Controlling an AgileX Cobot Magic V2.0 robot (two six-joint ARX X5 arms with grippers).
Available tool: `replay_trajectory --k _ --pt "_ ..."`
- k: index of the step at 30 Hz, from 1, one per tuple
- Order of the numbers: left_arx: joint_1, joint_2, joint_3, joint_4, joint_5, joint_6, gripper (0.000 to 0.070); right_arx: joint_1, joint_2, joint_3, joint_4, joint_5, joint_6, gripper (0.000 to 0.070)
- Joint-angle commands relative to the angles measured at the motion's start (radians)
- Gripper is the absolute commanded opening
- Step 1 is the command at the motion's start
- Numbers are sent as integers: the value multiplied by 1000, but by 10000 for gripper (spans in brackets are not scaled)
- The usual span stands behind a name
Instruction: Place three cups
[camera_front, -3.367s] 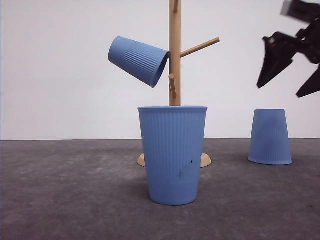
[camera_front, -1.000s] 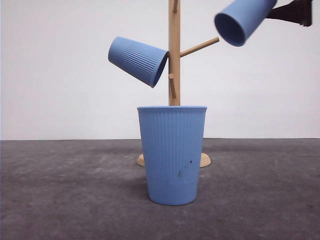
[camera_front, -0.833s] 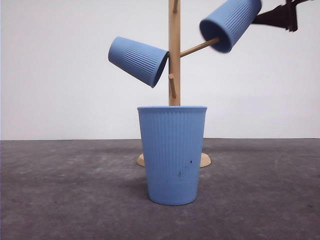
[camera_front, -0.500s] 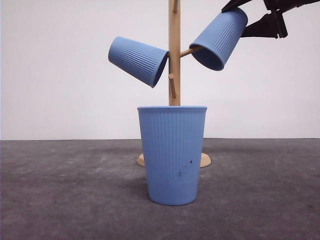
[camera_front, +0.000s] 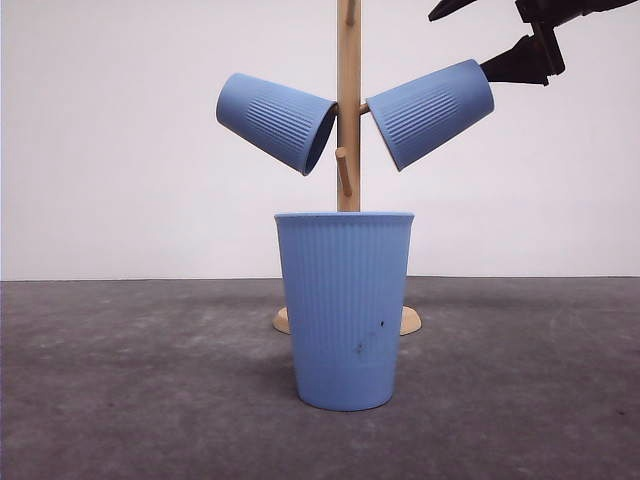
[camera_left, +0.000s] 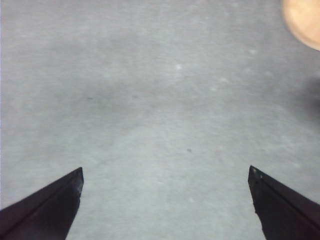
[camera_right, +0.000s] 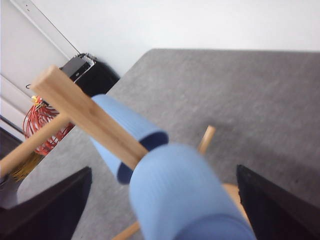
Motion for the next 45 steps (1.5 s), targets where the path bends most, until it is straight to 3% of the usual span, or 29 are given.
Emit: replay_trajectory --k 1,5,8,11,14,17,20,24,28,37,39,40,43,44,45 --pt "-4 8 11 14 35 9 630 -17 3 27 21 0 18 599" --pt "-4 14 11 51 152 14 630 -66 -44 29 -8 2 11 599" --pt "-9 42 11 68 234 20 630 -112 -111 29 -95 29 -46 599" --pt "-37 93 11 94 284 24 630 -143 -203 29 -243 131 -161 599" --pt "-92 156 11 140 339 25 629 -149 -305 29 -427 302 -300 599" --pt "-172 235 11 218 366 24 618 -134 -397 29 -593 424 -375 598" --pt "-252 321 11 280 366 25 578 -93 -472 28 -718 478 -384 598" --pt "-335 443 11 354 353 26 577 -33 -559 4 -811 520 -382 598" --pt "-369 543 11 443 322 19 577 30 -643 -86 -826 520 -350 598" --pt "-403 685 11 511 321 7 575 136 -759 -384 -799 492 -285 598" --pt "-411 711 11 526 321 7 513 155 -765 -431 -785 485 -271 598" --pt "-412 720 11 528 322 11 433 162 -765 -446 -783 485 -271 598" --pt "-417 737 11 531 321 62 69 179 -764 -471 -774 486 -271 598" --pt "-419 738 11 535 321 74 2 183 -764 -473 -770 486 -271 598" --pt "-420 739 11 543 321 79 8 186 -764 -473 -763 485 -271 598"
